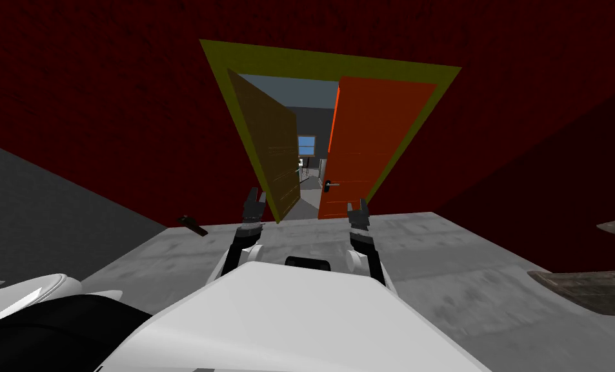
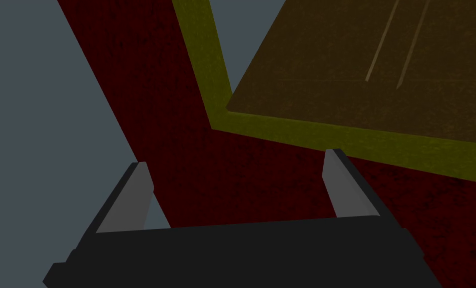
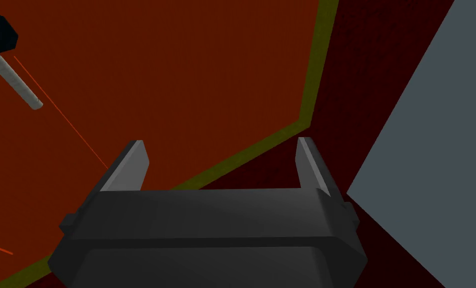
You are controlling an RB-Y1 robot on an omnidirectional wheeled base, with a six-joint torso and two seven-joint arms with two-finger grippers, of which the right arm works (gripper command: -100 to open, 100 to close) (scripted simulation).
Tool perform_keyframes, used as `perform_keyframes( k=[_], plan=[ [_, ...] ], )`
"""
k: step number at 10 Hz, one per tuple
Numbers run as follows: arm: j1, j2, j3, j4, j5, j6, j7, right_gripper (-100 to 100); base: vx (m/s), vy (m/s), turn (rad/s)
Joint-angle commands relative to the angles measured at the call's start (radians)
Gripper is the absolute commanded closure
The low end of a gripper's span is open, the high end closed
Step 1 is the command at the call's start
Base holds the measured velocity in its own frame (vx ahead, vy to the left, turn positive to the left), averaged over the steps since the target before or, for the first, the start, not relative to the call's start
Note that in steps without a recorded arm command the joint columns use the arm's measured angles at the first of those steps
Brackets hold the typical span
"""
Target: Push the door open
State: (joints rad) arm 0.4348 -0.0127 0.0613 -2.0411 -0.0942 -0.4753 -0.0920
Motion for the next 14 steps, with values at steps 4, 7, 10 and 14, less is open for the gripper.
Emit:
perform_keyframes(
  k=[4, 7, 10, 14],
  plan=[
    [-0.049, -0.018, 0.004, 0.094, 0.013, 0.033, 0.009, -100, 0.098, -0.065, 0.038],
    [-0.084, -0.029, 0.005, 0.159, 0.021, 0.056, 0.014, -100, 0.093, -0.069, 0.041],
    [-0.119, -0.039, 0.005, 0.227, 0.029, 0.079, 0.019, -100, 0.101, -0.063, 0.04],
    [-0.166, -0.048, 0.006, 0.316, 0.04, 0.11, 0.026, -100, 0.094, -0.074, 0.043]
  ],
)
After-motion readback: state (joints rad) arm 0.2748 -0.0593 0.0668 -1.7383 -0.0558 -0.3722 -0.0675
